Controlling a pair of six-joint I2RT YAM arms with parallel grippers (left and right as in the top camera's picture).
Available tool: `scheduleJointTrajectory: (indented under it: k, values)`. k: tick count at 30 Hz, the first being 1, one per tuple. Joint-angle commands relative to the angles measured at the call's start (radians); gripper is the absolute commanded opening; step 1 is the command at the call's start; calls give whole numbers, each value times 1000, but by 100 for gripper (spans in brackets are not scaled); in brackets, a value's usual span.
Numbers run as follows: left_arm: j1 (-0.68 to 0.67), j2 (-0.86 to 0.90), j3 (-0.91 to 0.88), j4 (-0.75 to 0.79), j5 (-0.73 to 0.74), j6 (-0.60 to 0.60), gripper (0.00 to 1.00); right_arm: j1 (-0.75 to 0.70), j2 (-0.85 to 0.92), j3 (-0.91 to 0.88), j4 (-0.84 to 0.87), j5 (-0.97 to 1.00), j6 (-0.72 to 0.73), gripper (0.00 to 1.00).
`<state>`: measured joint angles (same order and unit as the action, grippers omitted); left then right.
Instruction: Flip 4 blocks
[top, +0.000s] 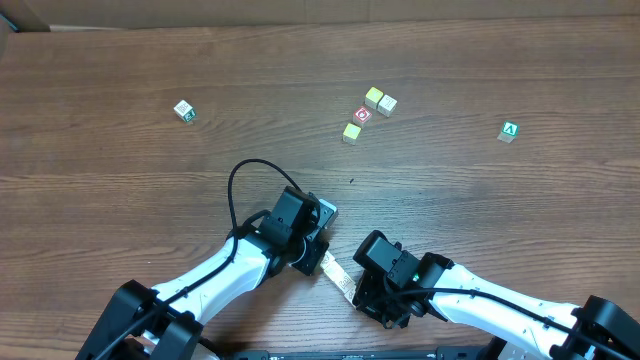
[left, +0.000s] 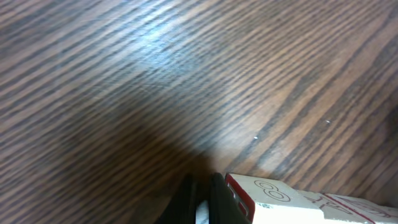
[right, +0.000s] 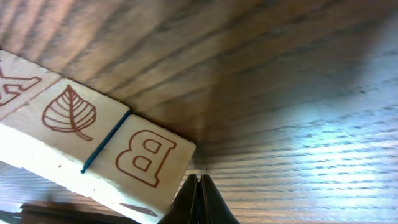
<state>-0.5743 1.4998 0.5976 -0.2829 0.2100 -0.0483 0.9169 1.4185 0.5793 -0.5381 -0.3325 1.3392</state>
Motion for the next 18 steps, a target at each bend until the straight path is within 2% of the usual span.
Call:
scheduleJointTrajectory:
  k: [1, 18]
  values:
    - [18, 12, -11, -14, 71, 11, 4, -3, -2, 17, 48, 17, -3, 4]
    - [49, 12, -11, -1, 72, 37, 4, -3, -1, 17, 56, 17, 1, 4]
